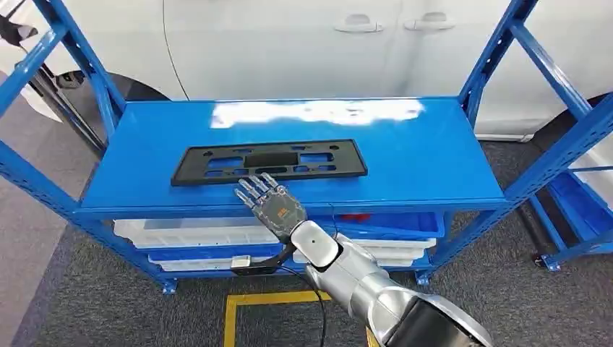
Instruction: Take the parts from the cabinet and place them on the table.
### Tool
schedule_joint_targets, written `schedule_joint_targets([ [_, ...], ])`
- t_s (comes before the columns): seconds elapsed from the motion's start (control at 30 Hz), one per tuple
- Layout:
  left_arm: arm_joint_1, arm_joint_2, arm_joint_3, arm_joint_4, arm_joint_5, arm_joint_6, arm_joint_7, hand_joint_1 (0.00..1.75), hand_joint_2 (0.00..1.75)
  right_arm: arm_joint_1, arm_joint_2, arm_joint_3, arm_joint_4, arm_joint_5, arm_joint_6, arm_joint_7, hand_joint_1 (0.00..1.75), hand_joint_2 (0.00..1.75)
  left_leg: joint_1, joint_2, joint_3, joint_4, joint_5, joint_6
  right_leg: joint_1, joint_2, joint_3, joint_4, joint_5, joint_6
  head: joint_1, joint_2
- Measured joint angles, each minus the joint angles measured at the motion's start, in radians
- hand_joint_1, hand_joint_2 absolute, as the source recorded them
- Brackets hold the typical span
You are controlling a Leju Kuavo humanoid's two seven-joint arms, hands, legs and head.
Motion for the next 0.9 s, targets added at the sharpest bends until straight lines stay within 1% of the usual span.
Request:
schedule_joint_targets([
  [0.03, 0.0, 0.0, 0.002, 0.0, -0.002, 0.001, 0.0, 0.0, 0.0, -0.01, 0.001, -0.01, 0.0, -0.011, -0.03, 0.0, 0.0, 1.75, -0.001, 0.001, -0.001, 0.0, 0.0, 0.001, -0.002, 0.0, -0.038, 0.084, -0.044, 0.002, 0.0, 0.0],
  [0.07, 0.0, 0.0, 0.004, 0.0, -0.003, 0.002, 0.0, 0.0, 0.0, -0.019, 0.002, -0.019, -0.001, -0.018, -0.05, -0.002, 0.0, 1.75, -0.001, 0.001, -0.001, 0.0, 0.0, 0.002, -0.003, 0.0, -0.078, 0.171, -0.081, 0.004, 0.0, 0.0],
  [0.1, 0.0, 0.0, 0.006, 0.0, -0.006, 0.003, 0.001, 0.0, 0.0, -0.027, 0.002, -0.028, -0.001, -0.029, -0.07, -0.006, 0.0, 1.75, -0.002, 0.001, -0.001, 0.001, 0.0, 0.002, -0.004, 0.0, -0.111, 0.24, -0.102, 0.006, 0.0, 0.0],
  [0.13, 0.001, 0.001, 0.008, 0.0, -0.009, 0.006, 0.002, 0.0, 0.0, -0.035, 0.003, -0.039, -0.002, -0.039, -0.092, -0.013, 0.0, 1.75, -0.002, 0.001, 0.0, 0.001, 0.0, 0.002, -0.005, 0.0, -0.126, 0.268, -0.098, 0.006, 0.0, 0.0],
  [0.17, 0.001, 0.0, 0.01, 0.0, -0.01, 0.008, 0.003, 0.0, 0.0, -0.042, 0.004, -0.051, -0.009, -0.047, -0.111, -0.017, 0.0, 1.75, -0.002, 0.0, 0.0, 0.002, -0.001, 0.002, -0.006, 0.0, -0.114, 0.24, -0.07, 0.004, 0.0, 0.0],
  [0.2, 0.0, 0.0, 0.012, 0.0, -0.01, 0.008, 0.003, 0.0, 0.0, -0.053, 0.007, -0.064, -0.018, -0.053, -0.122, -0.026, 0.0, 1.75, -0.002, -0.001, 0.001, 0.004, -0.001, 0.001, -0.005, 0.0, -0.081, 0.169, -0.026, 0.0, 0.0, 0.0],
  [0.23, 0.0, 0.0, 0.014, 0.0, -0.011, 0.008, 0.003, 0.0, 0.0, -0.062, 0.008, -0.074, -0.033, -0.06, -0.126, -0.035, 0.0, 1.75, -0.002, -0.002, 0.002, 0.005, -0.003, -0.001, -0.005, 0.0, -0.035, 0.073, 0.022, -0.006, 0.0, 0.0],
  [0.27, -0.001, 0.0, 0.017, 0.0, -0.011, 0.008, 0.002, 0.0, 0.0, -0.07, 0.01, -0.091, -0.059, -0.066, -0.129, -0.05, 0.0, 1.75, -0.002, -0.002, 0.003, 0.005, -0.004, -0.003, -0.002, 0.0, 0.009, -0.019, 0.06, -0.015, 0.0, 0.0],
  [0.3, -0.001, -0.002, 0.02, 0.0, -0.013, 0.008, 0.001, 0.0, 0.0, -0.077, 0.01, -0.104, -0.078, -0.071, -0.132, -0.065, 0.0, 1.75, -0.008, -0.002, 0.001, 0.008, -0.006, -0.008, 0.004, 0.0, 0.027, -0.052, 0.049, -0.018, 0.0, 0.0],
  [0.33, -0.001, -0.002, 0.023, 0.0, -0.014, 0.008, 0.001, 0.0, 0.0, -0.082, 0.015, -0.12, -0.101, -0.077, -0.134, -0.08, 0.0, 1.75, -0.008, -0.002, -0.002, 0.009, -0.006, -0.013, 0.004, -0.001, 0.023, -0.06, 0.051, -0.017, 0.0, 0.0],
  [0.37, -0.001, -0.002, 0.024, 0.0, -0.014, 0.009, 0.001, 0.0, 0.0, -0.084, 0.017, -0.137, -0.12, -0.08, -0.135, -0.091, 0.0, 1.75, -0.008, -0.002, -0.001, 0.008, -0.006, -0.019, 0.006, 0.001, 0.022, -0.06, 0.051, -0.019, 0.0, 0.0],
  [0.4, 0.0, -0.002, 0.026, 0.0, -0.014, 0.01, 0.0, 0.0, 0.0, -0.086, 0.018, -0.151, -0.134, -0.081, -0.136, -0.102, 0.0, 1.75, -0.005, -0.002, 0.0, 0.004, -0.004, -0.026, 0.007, 0.001, 0.022, -0.059, 0.05, -0.024, 0.0, 0.0],
  [0.43, -0.001, -0.002, 0.027, 0.0, -0.014, 0.01, 0.0, 0.0, 0.0, -0.09, 0.02, -0.161, -0.145, -0.082, -0.137, -0.112, 0.0, 1.75, -0.006, -0.002, 0.003, 0.002, -0.004, -0.033, 0.004, 0.001, 0.025, -0.067, 0.054, -0.031, 0.0, 0.0],
  [0.47, -0.001, -0.003, 0.027, 0.0, -0.014, 0.01, 0.0, 0.0, 0.0, -0.094, 0.025, -0.167, -0.149, -0.083, -0.137, -0.118, 0.0, 1.75, -0.002, 0.0, 0.0, 0.011, -0.013, -0.037, -0.003, -0.002, 0.03, -0.075, 0.06, -0.037, 0.0, 0.0],
  [0.5, -0.001, -0.003, 0.029, 0.0, -0.014, 0.011, 0.0, 0.0, 0.0, -0.101, 0.032, -0.169, -0.149, -0.083, -0.137, -0.121, 0.0, 1.75, -0.003, 0.0, -0.013, 0.043, -0.038, -0.041, -0.004, -0.001, 0.031, -0.077, 0.06, -0.041, 0.0, 0.0],
  [0.53, -0.002, -0.003, 0.031, 0.0, -0.014, 0.011, -0.001, 0.0, 0.0, -0.104, 0.037, -0.171, -0.149, -0.083, -0.135, -0.127, 0.0, 1.75, -0.001, 0.0, -0.041, 0.107, -0.076, -0.045, -0.004, -0.001, 0.031, -0.077, 0.06, -0.044, 0.0, 0.0],
  [0.57, -0.002, -0.003, 0.032, 0.0, -0.014, 0.012, -0.002, 0.0, 0.0, -0.104, 0.042, -0.173, -0.148, -0.078, -0.129, -0.13, 0.0, 1.75, -0.001, 0.0, -0.079, 0.189, -0.114, -0.049, -0.002, -0.002, 0.031, -0.077, 0.06, -0.046, 0.0, 0.0],
  [0.6, -0.001, -0.003, 0.034, 0.0, -0.014, 0.013, -0.002, 0.0, 0.0, -0.103, 0.044, -0.173, -0.143, -0.07, -0.119, -0.133, 0.0, 1.75, -0.001, 0.0, -0.115, 0.265, -0.141, -0.052, -0.002, -0.002, 0.031, -0.077, 0.059, -0.046, 0.0, 0.0],
  [0.63, 0.0, -0.003, 0.037, 0.0, -0.014, 0.014, -0.002, 0.0, 0.0, -0.1, 0.047, -0.173, -0.135, -0.065, -0.109, -0.135, 0.0, 1.75, 0.0, 0.0, -0.137, 0.308, -0.148, -0.054, -0.001, -0.002, 0.031, -0.076, 0.059, -0.046, 0.0, 0.0],
  [0.67, 0.0, -0.003, 0.04, 0.0, -0.014, 0.014, -0.003, 0.0, 0.0, -0.095, 0.051, -0.173, -0.126, -0.052, -0.092, -0.137, 0.0, 1.75, 0.0, 0.0, -0.135, 0.299, -0.129, -0.054, -0.001, -0.002, 0.032, -0.076, 0.059, -0.047, 0.0, 0.0],
  [0.7, 0.0, -0.003, 0.041, 0.0, -0.014, 0.014, -0.003, 0.0, 0.0, -0.093, 0.055, -0.171, -0.12, -0.041, -0.079, -0.137, 0.0, 1.75, 0.0, 0.0, -0.112, 0.246, -0.092, -0.053, -0.001, -0.001, 0.032, -0.075, 0.058, -0.046, 0.0, 0.0],
  [0.73, -0.001, -0.003, 0.044, 0.0, -0.014, 0.014, -0.003, 0.0, 0.0, -0.091, 0.059, -0.166, -0.114, -0.029, -0.062, -0.137, 0.0, 1.75, 0.0, 0.0, -0.07, 0.157, -0.043, -0.051, -0.001, 0.0, 0.034, -0.073, 0.056, -0.044, 0.0, 0.0],
  [0.77, -0.002, -0.003, 0.047, 0.0, -0.014, 0.014, -0.004, 0.0, 0.0, -0.09, 0.065, -0.16, -0.109, -0.02, -0.047, -0.138, 0.0, 1.75, 0.0, 0.001, -0.025, 0.064, 0.0, -0.047, -0.001, 0.001, 0.036, -0.071, 0.053, -0.041, 0.0, 0.0],
  [0.8, -0.002, -0.003, 0.048, 0.0, -0.014, 0.013, -0.005, 0.0, 0.0, -0.088, 0.068, -0.153, -0.103, -0.014, -0.028, -0.141, 0.0, 1.75, -0.001, 0.002, 0.0, 0.013, -0.004, -0.041, 0.001, 0.001, 0.034, -0.071, 0.051, -0.037, 0.0, 0.0],
  [0.83, -0.004, -0.003, 0.049, 0.0, -0.014, 0.013, -0.005, 0.0, 0.0, -0.086, 0.07, -0.148, -0.096, -0.01, -0.009, -0.147, 0.0, 1.75, -0.008, 0.0, 0.003, -0.002, -0.005, -0.034, 0.006, 0.002, 0.029, -0.066, 0.051, -0.033, 0.0, 0.0],
  [0.9, -0.002, -0.004, 0.052, 0.0, -0.014, 0.01, -0.003, 0.0, 0.0, -0.07, 0.073, -0.129, -0.082, 0.004, 0.028, -0.15, 0.0, 1.75, -0.009, -0.002, 0.0, 0.004, -0.005, -0.025, 0.005, 0.002, 0.029, -0.071, 0.054, -0.023, 0.0, 0.0],
])
